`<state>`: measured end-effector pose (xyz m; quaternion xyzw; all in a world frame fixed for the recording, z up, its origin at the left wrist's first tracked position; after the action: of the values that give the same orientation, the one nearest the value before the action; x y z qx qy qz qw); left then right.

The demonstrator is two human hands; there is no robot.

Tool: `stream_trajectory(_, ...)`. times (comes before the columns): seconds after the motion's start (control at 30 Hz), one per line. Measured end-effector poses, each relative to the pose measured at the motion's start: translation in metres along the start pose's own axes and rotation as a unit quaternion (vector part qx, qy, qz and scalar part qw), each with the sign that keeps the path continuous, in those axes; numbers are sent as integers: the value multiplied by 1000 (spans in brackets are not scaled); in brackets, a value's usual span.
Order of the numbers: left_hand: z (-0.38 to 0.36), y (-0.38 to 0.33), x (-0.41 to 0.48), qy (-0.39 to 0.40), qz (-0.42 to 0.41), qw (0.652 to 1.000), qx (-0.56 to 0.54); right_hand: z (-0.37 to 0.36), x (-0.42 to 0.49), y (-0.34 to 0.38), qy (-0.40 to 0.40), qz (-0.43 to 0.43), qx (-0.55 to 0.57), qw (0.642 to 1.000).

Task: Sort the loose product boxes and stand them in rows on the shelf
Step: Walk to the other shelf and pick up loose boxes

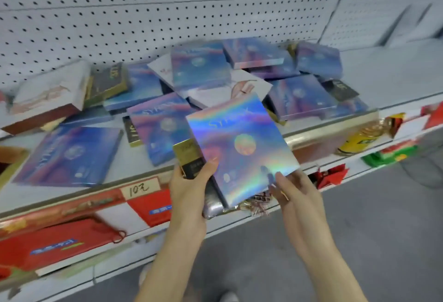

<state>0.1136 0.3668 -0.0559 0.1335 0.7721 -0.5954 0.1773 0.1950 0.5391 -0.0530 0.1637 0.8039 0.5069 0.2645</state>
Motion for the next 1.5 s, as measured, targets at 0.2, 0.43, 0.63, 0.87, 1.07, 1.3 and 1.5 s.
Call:
stream_trajectory(0.2, -104, 44, -29, 95, -34, 990, 96, 129, 13, 36, -41, -40, -44, 997)
stream_trajectory(0.43, -216, 85, -37, 184, -16, 967, 174, 231, 40, 65, -109, -35, -66, 991)
stream_trajectory(0.63, -340, 127, -29, 238, 16, 954, 182, 328, 99, 109, -187, -42, -55, 980)
stream_trajectory(0.87, -491, 166, -14, 254, 44, 944, 207, 424, 180, 189, -229, -24, -80, 970)
stream_trajectory(1.07, -607, 174, -14, 267, 16, 934, 237, 497, 231, 249, -238, 25, -61, 969)
stream_trajectory(1.3, -732, 206, -8, 213, -11, 948, 236, 623, 324, 323, -217, 64, -53, 973)
stream_trajectory(1.5, -849, 229, -14, 152, -41, 962, 222, 733, 407, 398, -205, 78, -17, 975)
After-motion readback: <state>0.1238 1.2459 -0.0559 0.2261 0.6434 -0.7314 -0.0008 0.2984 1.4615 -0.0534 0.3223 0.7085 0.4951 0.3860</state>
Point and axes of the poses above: each hand's wrist, its own x-axis towards the middle knuckle, its own z-axis out of the back of the hand, y = z × x, the point moved 5 cm from there along x, towards the middle knuckle, and after that the axes turned 5 degrees about x, right-handed, at the moved point
